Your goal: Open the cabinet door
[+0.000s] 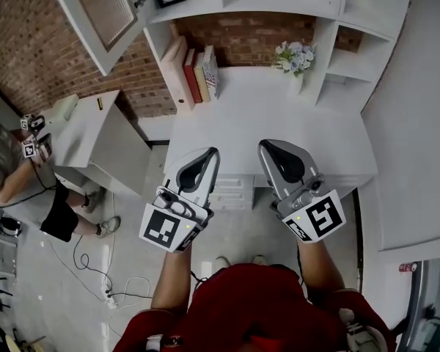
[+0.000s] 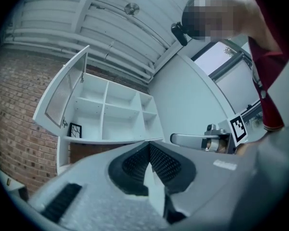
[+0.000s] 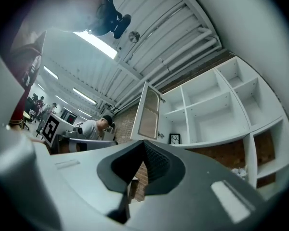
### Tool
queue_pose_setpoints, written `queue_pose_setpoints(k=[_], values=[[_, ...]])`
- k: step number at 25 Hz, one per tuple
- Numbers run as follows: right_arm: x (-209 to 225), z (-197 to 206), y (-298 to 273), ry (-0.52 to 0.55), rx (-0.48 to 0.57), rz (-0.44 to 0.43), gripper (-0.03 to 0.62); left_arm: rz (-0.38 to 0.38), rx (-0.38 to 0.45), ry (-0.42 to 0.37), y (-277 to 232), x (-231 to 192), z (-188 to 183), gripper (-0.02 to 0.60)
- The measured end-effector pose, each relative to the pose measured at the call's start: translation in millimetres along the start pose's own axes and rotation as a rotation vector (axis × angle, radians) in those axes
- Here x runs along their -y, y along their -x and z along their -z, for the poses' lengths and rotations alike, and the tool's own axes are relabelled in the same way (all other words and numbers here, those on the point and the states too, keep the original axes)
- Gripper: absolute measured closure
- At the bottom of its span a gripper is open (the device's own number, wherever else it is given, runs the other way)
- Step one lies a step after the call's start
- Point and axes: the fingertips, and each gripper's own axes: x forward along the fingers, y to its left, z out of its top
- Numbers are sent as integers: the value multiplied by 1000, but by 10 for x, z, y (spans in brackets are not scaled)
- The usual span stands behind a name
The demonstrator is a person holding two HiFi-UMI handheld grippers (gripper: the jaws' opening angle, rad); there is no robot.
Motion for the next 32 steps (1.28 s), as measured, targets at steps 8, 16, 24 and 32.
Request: queue_pose_setpoints(k=[8,16,24,32], values=[[-314,321,10,18,-92,-2,582,8,-12,5,284,-97,144,576],[-357,321,9,60,-116,25,582,40,7,34,312,-103,189,575],[-399,294,26,70,-113,27,582,66,23,42,281,-47,161,575],[-400,321,11,66,-115,29,582,68,31,50,276,-75,164,575]])
